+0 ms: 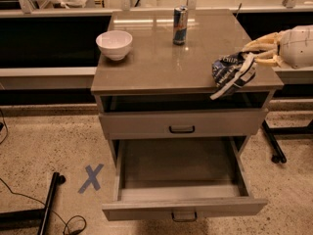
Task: Pick blue chip bag from middle drawer and place on counter
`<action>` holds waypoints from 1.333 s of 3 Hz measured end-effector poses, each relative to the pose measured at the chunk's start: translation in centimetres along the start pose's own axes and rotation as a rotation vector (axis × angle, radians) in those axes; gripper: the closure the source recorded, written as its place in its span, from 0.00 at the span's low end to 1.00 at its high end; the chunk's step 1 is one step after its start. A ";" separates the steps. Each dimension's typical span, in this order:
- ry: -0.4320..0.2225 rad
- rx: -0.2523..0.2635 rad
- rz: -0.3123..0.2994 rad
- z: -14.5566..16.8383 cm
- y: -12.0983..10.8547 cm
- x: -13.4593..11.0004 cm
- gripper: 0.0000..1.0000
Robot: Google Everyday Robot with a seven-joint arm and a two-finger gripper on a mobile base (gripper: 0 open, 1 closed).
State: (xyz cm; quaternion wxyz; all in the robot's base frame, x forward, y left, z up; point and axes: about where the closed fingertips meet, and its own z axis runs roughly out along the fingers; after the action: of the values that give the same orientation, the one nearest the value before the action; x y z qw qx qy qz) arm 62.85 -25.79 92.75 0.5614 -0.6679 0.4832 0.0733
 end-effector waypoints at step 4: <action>0.111 0.360 0.002 5.0 -8.3 6.8 0.99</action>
Offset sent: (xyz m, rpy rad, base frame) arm 0.0864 -0.0035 0.0160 -0.0109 -0.2272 -0.1824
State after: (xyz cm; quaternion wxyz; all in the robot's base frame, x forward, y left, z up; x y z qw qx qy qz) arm 74.68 -26.34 92.28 0.6441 -0.5592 0.5195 -0.0509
